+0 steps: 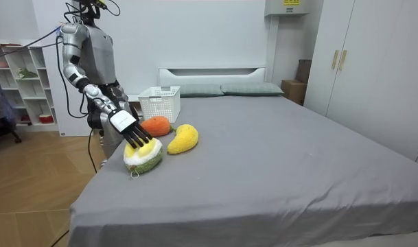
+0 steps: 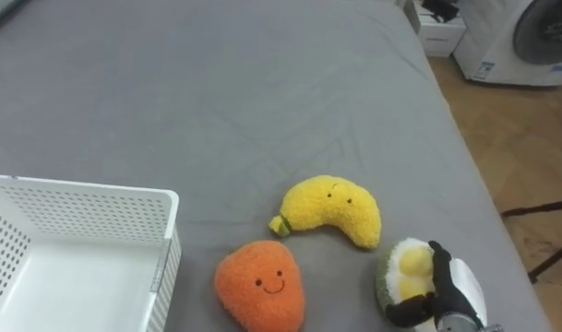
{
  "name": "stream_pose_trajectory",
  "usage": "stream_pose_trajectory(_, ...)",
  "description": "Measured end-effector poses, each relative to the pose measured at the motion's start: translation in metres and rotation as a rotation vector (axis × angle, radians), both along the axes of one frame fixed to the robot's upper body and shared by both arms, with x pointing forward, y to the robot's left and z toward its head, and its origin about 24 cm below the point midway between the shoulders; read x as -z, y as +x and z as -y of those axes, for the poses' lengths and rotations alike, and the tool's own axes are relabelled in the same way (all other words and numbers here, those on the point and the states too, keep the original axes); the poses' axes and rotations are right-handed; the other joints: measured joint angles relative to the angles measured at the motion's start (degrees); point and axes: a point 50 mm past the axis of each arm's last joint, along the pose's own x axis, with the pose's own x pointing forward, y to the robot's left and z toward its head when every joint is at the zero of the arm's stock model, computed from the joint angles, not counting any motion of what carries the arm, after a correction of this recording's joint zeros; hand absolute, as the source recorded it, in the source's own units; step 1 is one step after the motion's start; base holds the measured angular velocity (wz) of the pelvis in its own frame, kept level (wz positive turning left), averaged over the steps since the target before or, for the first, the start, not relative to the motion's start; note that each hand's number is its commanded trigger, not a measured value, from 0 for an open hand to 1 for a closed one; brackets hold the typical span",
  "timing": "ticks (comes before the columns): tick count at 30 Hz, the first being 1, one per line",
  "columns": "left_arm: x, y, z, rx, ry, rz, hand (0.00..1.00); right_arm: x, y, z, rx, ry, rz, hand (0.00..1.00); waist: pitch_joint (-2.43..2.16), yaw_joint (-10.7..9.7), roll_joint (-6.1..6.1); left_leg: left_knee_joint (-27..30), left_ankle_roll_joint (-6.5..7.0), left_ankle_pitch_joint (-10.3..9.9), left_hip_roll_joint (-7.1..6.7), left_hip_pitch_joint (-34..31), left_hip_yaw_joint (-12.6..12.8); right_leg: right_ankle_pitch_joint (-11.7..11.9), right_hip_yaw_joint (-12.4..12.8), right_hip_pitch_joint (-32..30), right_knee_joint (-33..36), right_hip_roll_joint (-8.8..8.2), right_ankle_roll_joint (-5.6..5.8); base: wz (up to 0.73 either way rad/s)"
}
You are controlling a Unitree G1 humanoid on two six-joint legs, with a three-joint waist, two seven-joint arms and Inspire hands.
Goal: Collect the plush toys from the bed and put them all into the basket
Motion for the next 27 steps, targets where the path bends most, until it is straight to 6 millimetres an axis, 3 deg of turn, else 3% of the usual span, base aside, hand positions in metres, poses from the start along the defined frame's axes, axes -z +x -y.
stream_pose_trajectory(6,0.0,0.002,0.0,0.025,0.006,0.0,0.0,0.007,-0.01,0.011,-0.005,-0.032,-0.081,0.0,0.07,0.4,0.08,1.3,-0.06,-0.5,-0.02,-0.3,-1.7,0.0,-1.3,0.9,-0.2,-0.02,-0.02,0.14)
stream_pose_trajectory(14,0.0,0.004,0.0,0.029,0.006,0.0,0.0,0.011,-0.015,0.014,-0.001,-0.043,-0.115,0.0,0.13,1.7,0.24,2.3,0.02,-0.7,-0.09,-0.3,-2.3,0.0,-2.1,1.6,-0.4,-0.14,0.0,0.05)
stream_pose_trajectory(27,0.0,0.005,-0.002,0.034,0.003,-0.02,0.0,0.018,-0.028,0.02,0.039,-0.138,-0.141,0.0,0.15,2.0,0.83,2.1,0.03,-0.7,-0.32,-0.3,-3.5,-0.1,-3.1,2.6,-1.1,-0.19,0.03,0.05)
